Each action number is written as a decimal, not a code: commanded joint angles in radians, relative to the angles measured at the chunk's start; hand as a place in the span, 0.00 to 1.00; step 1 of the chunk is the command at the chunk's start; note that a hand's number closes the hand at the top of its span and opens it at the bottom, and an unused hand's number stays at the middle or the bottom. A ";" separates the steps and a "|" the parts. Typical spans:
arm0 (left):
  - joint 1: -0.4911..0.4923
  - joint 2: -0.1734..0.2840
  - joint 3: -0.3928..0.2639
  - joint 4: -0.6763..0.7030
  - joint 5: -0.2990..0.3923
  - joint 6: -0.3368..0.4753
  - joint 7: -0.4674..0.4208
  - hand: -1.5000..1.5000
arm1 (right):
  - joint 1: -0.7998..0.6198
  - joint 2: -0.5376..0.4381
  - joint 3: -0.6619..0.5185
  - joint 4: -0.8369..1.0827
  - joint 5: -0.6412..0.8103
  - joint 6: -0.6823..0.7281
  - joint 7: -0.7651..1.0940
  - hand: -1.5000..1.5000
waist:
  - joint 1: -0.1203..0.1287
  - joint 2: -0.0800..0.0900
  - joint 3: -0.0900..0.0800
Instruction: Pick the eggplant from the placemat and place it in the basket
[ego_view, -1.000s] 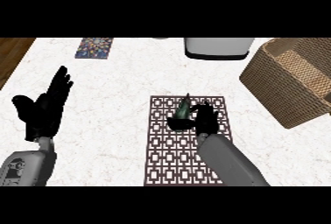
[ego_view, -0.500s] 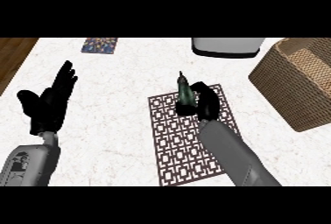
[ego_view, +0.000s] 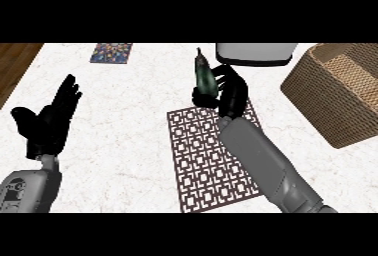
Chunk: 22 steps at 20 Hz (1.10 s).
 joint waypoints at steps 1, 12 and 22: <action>-0.040 -0.003 0.007 0.036 -0.019 0.016 0.003 0.50 | -0.149 0.005 -0.041 0.094 0.042 -0.058 0.043 1.00 | -0.025 -0.004 -0.001; 0.003 0.010 0.038 -0.022 0.009 -0.007 0.037 0.50 | -0.323 -0.139 -0.169 0.099 0.111 -0.069 0.247 1.00 | -0.038 -0.009 -0.001; 0.008 -0.016 0.009 -0.026 -0.034 0.004 0.018 0.50 | -0.453 -0.289 -0.246 0.332 0.175 0.020 0.268 1.00 | -0.021 0.000 -0.001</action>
